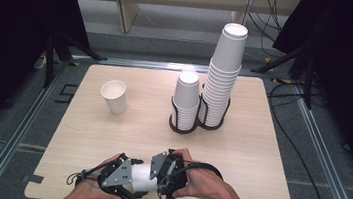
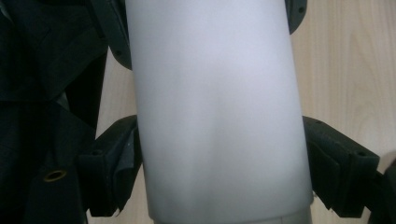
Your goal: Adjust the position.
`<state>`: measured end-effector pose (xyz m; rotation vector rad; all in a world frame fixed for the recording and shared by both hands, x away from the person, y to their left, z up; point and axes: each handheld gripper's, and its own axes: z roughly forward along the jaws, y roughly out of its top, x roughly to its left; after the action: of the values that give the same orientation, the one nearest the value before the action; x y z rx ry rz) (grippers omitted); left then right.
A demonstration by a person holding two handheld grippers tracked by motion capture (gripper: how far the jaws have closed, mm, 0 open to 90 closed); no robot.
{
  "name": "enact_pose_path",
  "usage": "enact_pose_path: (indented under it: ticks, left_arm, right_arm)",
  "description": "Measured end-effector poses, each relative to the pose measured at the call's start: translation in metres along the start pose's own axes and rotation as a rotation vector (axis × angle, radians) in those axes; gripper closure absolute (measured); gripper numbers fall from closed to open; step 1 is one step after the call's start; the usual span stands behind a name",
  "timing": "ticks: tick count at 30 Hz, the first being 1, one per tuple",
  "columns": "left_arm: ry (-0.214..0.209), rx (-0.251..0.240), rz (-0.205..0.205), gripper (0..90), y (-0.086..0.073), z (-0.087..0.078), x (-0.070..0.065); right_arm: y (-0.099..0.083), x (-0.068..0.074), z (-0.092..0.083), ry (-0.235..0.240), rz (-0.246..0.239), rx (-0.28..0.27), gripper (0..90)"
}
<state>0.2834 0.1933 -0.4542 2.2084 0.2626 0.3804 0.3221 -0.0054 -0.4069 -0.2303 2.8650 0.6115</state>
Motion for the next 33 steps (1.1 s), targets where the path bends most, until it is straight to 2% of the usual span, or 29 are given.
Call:
enact_pose_path:
  ticks: [1, 3, 4, 8, 9, 10, 12, 13, 14, 15, 16, 17, 18, 19, 20, 21, 22, 23, 24, 25, 26, 27, 28, 29, 32, 33]
  left_arm:
    - [0.0, 0.003, -0.001, 10.6, 0.0, 0.0, 0.0]
    - [-0.007, 0.004, -0.003, 10.6, 0.0, 0.0, -0.002]
    - [0.004, 0.007, 0.011, 10.6, 0.0, 0.0, -0.002]
    - [-0.006, 0.002, 0.014, 10.6, 0.0, 0.0, -0.001]
    - [-0.009, -0.007, 0.011, 10.5, 0.0, 0.0, -0.001]
    - [-0.009, -0.007, 0.011, 10.0, 0.0, 0.0, -0.001]
    - [-0.027, -0.054, -0.004, 8.5, -0.003, 0.0, 0.002]
    - [-0.031, -0.083, -0.026, 7.6, -0.005, 0.0, 0.003]
    - [-0.031, -0.083, -0.026, 6.8, -0.005, 0.0, 0.003]
    - [-0.025, -0.135, -0.056, 6.2, -0.006, -0.002, 0.005]
    - [-0.025, -0.135, -0.056, 6.1, -0.006, -0.002, 0.005]
    - [-0.029, -0.173, -0.072, 6.0, -0.007, -0.003, 0.006]
    - [-0.032, -0.204, -0.079, 6.0, -0.006, -0.005, 0.007]
    - [-0.039, -0.263, -0.116, 5.8, -0.006, -0.008, 0.009]
    - [-0.042, -0.296, -0.141, 5.7, -0.006, -0.009, 0.01]
    - [-0.042, -0.296, -0.141, 5.5, -0.006, -0.009, 0.01]
    - [-0.045, -0.353, -0.17, 5.4, -0.006, -0.013, 0.012]
    - [-0.05, -0.387, -0.193, 5.4, -0.005, -0.015, 0.013]
    - [-0.046, -0.396, -0.207, 5.4, -0.005, -0.018, 0.015]
    - [-0.049, -0.434, -0.24, 5.4, -0.005, -0.019, 0.016]
    - [-0.049, -0.434, -0.24, 5.3, -0.005, -0.019, 0.016]
    - [-0.05, -0.458, -0.258, 5.2, -0.006, -0.021, 0.017]
    - [-0.052, -0.477, -0.283, 5.1, -0.006, -0.021, 0.018]
    - [-0.059, -0.52, -0.321, 5.0, -0.007, -0.021, 0.019]
    - [-0.051, -0.519, -0.336, 4.3, -0.006, -0.022, 0.019]
    - [-0.056, -0.532, -0.343, 3.8, -0.006, -0.022, 0.019]
  right_arm:
    - [0.0, 0.001, 0.001, 0.003, 0.01, 0.004, 19.6]
    - [0.0, 0.001, 0.004, 0.009, -0.003, 0.009, 19.6]
    - [0.0, 0.001, 0.006, 0.012, -0.021, 0.01, 19.8]
    - [0.0, 0.001, 0.008, 0.009, -0.038, 0.005, 21.9]
    - [0.0, 0.001, 0.007, 0.011, -0.037, 0.005, 22.1]
    - [0.0, 0.003, 0.007, 0.022, -0.01, 0.011, 22.3]
    - [-0.002, 0.001, 0.006, 0.023, -0.037, -0.01, 22.3]
    - [-0.003, 0.001, 0.004, 0.026, -0.014, -0.02, 22.3]
    - [-0.003, 0.001, 0.004, 0.026, -0.014, -0.02, 22.3]
    - [-0.006, -0.001, 0.001, 0.037, 0.004, -0.055, 22.3]
    - [-0.006, -0.001, 0.001, 0.037, 0.004, -0.055, 22.3]
    - [-0.012, -0.005, -0.002, 0.069, 0.044, -0.103, 22.4]
    - [-0.012, -0.005, -0.002, 0.069, 0.044, -0.103, 22.4]
    - [-0.017, -0.008, -0.006, 0.086, 0.054, -0.163, 22.4]
    - [-0.019, -0.008, -0.009, 0.117, 0.097, -0.191, 22.4]
    - [-0.022, -0.01, -0.011, 0.129, 0.101, -0.223, 22.4]
    - [-0.023, -0.012, -0.013, 0.133, 0.105, -0.252, 22.4]
    - [-0.025, -0.014, -0.014, 0.137, 0.113, -0.281, 22.4]
    - [-0.027, -0.017, -0.015, 0.137, 0.117, -0.303, 22.4]
    - [-0.028, -0.017, -0.018, 0.143, 0.136, -0.323, 22.4]
    - [-0.028, -0.017, -0.018, 0.143, 0.136, -0.323, 22.4]
    - [-0.031, -0.02, -0.02, 0.149, 0.159, -0.379, 22.4]
    - [-0.032, -0.021, -0.02, 0.163, 0.176, -0.413, 22.4]
    - [-0.033, -0.022, -0.021, 0.17, 0.187, -0.431, 22.5]
    - [-0.033, -0.023, -0.02, 0.176, 0.199, -0.46, 22.4]
    - [-0.034, -0.024, -0.019, 0.186, 0.212, -0.492, 22.5]
